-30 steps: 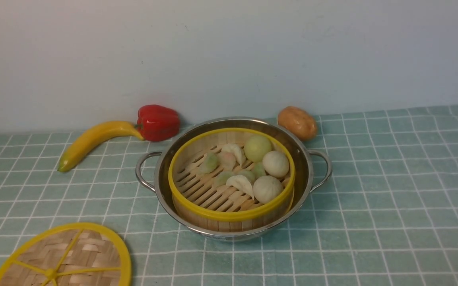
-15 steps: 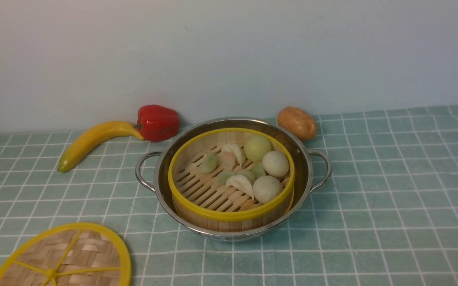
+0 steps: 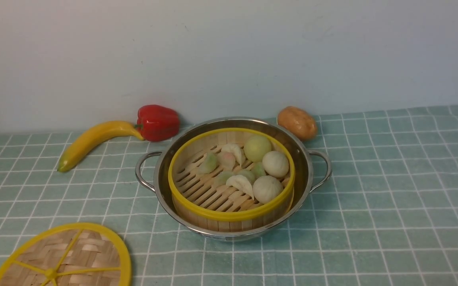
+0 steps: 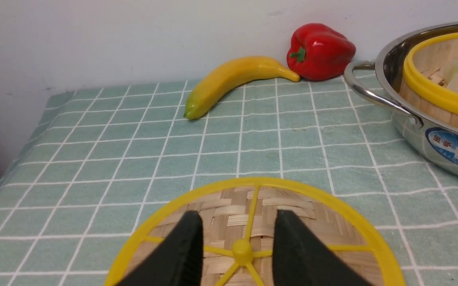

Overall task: Place the steamer in the pot on the blue tablecloth, and put the lid on the steamer.
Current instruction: 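Grasp the bamboo steamer lid lying on the table by its centre knob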

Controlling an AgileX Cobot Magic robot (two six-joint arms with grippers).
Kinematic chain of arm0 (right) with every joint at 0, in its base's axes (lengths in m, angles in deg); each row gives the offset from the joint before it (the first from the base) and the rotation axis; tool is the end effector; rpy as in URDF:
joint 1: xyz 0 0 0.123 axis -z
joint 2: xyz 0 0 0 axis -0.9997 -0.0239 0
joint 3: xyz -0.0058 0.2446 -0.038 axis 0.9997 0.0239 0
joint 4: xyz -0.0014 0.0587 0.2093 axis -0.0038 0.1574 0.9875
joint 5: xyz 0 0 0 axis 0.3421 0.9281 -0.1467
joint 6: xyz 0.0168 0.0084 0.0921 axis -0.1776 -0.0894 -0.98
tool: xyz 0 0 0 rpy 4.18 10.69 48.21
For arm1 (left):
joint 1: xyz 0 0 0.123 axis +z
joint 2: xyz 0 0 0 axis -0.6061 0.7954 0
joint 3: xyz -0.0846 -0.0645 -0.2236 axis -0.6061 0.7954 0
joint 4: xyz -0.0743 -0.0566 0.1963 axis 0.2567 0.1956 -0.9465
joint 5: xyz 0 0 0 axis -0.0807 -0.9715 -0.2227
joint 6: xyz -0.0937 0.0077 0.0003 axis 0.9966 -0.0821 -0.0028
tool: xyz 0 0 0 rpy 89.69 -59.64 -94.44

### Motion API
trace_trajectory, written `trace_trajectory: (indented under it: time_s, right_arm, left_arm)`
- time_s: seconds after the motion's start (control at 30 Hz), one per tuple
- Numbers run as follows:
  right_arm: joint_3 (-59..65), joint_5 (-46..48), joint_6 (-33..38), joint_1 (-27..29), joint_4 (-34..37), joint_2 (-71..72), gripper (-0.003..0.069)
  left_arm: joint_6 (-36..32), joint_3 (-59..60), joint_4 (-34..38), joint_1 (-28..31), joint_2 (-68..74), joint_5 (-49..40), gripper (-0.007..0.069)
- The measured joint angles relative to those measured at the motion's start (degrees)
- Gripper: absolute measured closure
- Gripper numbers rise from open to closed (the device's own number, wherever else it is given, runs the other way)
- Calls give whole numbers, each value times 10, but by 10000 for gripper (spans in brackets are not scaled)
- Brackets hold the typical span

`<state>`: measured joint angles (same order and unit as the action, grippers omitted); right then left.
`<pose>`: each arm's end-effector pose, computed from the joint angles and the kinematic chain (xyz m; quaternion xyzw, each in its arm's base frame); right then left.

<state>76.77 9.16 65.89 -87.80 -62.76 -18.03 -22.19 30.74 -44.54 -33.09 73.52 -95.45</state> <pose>0.0594 0.0026 0.1777 0.0526 0.7965 0.0531 0.6000 0.0593 0.0048 0.1795 0.0077 0.7928 0.0540 0.6070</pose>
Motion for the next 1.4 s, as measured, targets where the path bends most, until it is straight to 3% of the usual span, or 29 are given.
trace_trajectory:
  time_s: [0.67, 0.87, 1.03, 1.17, 1.4]
  right_arm:
    - [0, 0, 0, 0, 0, 0, 419]
    - [0, 0, 0, 0, 0, 0, 419]
    - [0, 0, 0, 0, 0, 0, 419]
    - [0, -1, 0, 0, 0, 0, 419]
    - [0, -2, 0, 0, 0, 0, 419]
  left_arm:
    - [3, 0, 6, 0, 0, 13, 382]
    - [63, 0, 174, 0, 0, 88, 382]
    - [72, 0, 256, 0, 0, 135, 382]
    - [72, -1, 269, 0, 0, 146, 382]
    - [53, -158, 264, 0, 46, -10, 382]
